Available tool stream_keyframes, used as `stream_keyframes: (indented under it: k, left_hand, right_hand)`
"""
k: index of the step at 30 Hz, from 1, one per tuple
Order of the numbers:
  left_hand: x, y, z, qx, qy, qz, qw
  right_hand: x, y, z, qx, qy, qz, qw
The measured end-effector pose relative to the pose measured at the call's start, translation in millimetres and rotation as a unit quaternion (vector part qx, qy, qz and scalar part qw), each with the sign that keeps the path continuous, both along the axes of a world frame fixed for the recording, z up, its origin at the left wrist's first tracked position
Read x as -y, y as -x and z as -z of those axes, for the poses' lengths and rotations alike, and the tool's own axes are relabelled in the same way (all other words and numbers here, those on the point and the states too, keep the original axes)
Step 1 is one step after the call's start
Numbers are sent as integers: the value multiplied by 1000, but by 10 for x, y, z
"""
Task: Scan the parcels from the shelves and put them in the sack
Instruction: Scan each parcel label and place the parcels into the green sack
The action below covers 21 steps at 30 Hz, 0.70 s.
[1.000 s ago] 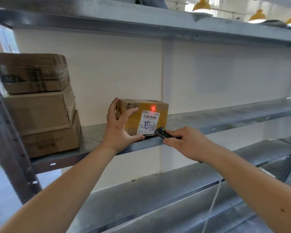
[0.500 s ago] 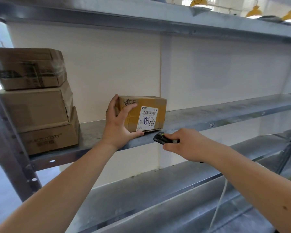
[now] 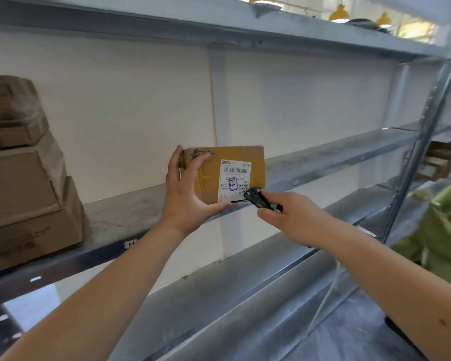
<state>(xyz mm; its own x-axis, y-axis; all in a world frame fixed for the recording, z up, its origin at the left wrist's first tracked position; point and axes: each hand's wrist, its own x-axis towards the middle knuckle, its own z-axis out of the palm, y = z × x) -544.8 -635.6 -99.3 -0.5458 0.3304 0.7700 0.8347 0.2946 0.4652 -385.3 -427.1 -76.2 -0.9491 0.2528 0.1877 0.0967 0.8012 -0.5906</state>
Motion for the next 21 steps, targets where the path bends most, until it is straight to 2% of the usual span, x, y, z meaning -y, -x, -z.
stream_keyframes:
  k: [4,12,21]
  left_hand:
    - [-526,-123,4,9,-7,74,997]
    - [-1944,-762,368,77,22,219,972]
    - [-3634,-1832,1129,186,52,283,940]
  right_hand:
    - [-274,-340,38,-2,30,65,997]
    - [-996,-1363,410,-9,-27,220,975]
    - [-2273,-2489,1026,25,12,309,951]
